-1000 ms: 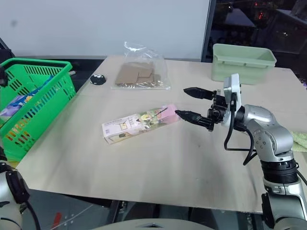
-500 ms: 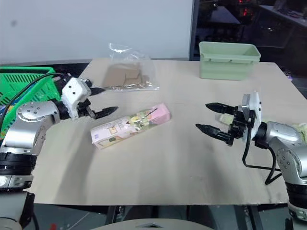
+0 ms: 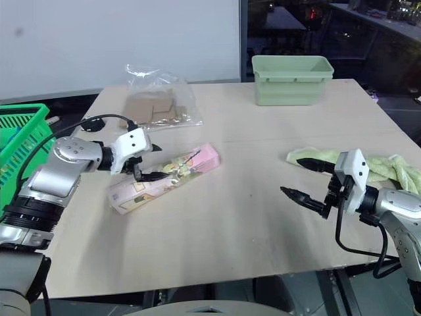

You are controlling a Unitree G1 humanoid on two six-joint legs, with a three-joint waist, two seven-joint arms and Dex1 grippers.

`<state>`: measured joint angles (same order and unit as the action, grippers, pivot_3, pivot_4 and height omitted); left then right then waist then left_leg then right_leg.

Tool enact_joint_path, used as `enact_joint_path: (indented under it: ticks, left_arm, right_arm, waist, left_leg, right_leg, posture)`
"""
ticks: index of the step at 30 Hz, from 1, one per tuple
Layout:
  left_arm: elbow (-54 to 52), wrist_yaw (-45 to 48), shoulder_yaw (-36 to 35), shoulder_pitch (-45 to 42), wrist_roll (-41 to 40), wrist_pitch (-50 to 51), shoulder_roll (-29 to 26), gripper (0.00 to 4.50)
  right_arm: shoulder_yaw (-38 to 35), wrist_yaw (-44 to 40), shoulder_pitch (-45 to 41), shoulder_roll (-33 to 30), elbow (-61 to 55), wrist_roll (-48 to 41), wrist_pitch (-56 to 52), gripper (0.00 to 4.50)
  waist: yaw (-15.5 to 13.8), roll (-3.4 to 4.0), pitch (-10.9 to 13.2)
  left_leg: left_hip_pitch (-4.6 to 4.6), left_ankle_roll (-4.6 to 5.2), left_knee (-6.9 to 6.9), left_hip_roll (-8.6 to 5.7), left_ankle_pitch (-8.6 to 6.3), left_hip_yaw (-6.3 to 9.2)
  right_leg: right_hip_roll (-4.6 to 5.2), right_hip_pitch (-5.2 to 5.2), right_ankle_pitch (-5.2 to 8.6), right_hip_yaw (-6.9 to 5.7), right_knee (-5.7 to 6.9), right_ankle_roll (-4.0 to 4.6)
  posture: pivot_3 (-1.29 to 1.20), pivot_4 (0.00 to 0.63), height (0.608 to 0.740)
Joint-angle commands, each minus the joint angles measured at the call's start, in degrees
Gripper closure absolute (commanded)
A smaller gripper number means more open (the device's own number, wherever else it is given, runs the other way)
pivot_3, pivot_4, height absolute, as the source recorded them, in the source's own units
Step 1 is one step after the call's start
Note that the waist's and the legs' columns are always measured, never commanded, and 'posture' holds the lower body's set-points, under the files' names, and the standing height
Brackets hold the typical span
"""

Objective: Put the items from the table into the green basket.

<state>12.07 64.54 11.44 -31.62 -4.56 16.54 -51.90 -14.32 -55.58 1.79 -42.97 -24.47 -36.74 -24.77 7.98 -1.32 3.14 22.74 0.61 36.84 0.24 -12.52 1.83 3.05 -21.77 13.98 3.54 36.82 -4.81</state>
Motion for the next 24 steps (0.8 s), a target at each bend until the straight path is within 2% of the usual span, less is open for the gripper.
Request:
enact_joint_path:
  ticks: [1, 13, 24]
  left_arm:
    - [0.39, -0.39, -0.1, -0.39, 1.98, -0.92, 0.2, 0.02]
    - [-5.18, 1.91, 3.71, 4.82, 4.04, 10.05, 1.33, 0.02]
    - [-3.51, 2.1, 4.65, 4.89, 5.22, 10.98, 3.22, 0.02]
  right_arm:
    - [-1.07, 0.76, -0.49, -0.02, -2.48, -0.57, 0.79, 0.0]
    - [-1.07, 1.2, -0.75, 0.06, -2.46, -1.58, 0.48, 0.0]
    - [-1.34, 1.39, -1.23, -0.04, -2.56, -2.14, 0.27, 0.0]
  waist:
    - [0.53, 0.01, 0.0]
    - [1.1, 0.04, 0.02]
    - [1.09, 0.23, -0.06]
  left_leg:
    - [0.0, 0.0, 0.0, 0.01, 0.0, 0.01]
    - [-0.01, 0.0, 0.0, 0.05, 0.0, 0.0]
    - [-0.03, 0.0, 0.0, 0.05, -0.01, -0.01]
  right_leg:
    - [-0.01, 0.0, 0.0, -0.01, 0.0, -0.01]
    - [-0.01, -0.01, -0.01, 0.04, 0.0, -0.05]
    - [-0.01, 0.0, 0.02, 0.06, 0.0, -0.09]
  posture:
    - [-0.22, 0.004, 0.74]
    - [-0.23, 0.01, 0.74]
    - [-0.23, 0.008, 0.74]
